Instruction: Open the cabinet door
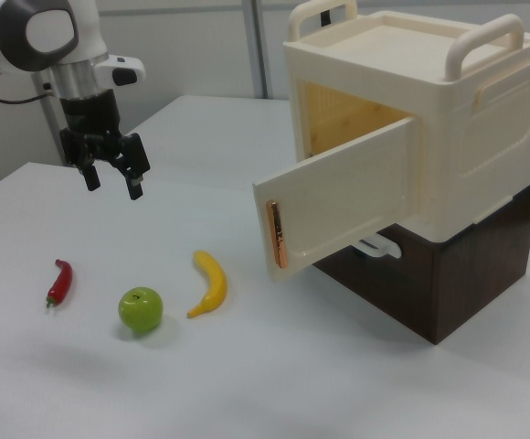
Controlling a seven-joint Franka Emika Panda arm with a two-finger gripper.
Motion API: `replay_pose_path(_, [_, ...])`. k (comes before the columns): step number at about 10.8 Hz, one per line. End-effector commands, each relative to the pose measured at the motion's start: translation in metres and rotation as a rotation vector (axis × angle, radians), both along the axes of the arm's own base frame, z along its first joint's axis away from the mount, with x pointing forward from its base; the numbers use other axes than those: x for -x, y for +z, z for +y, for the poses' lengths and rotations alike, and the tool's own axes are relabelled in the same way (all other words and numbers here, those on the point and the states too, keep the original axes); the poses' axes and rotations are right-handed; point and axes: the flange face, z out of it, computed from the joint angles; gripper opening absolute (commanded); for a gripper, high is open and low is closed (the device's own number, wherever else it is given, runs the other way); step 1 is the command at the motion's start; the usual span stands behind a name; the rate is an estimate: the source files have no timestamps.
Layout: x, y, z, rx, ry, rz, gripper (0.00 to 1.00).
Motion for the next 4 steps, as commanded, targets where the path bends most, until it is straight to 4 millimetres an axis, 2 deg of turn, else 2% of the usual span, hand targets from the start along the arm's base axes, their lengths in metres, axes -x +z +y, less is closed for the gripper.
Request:
replay_pose_path(1, [0.01, 0.005, -0.012, 0.005, -0.032, -0.036, 1.0])
replay_pose_path(4, [0.002, 0.016, -0.012, -0.001, -0.035, -0.069, 1.0])
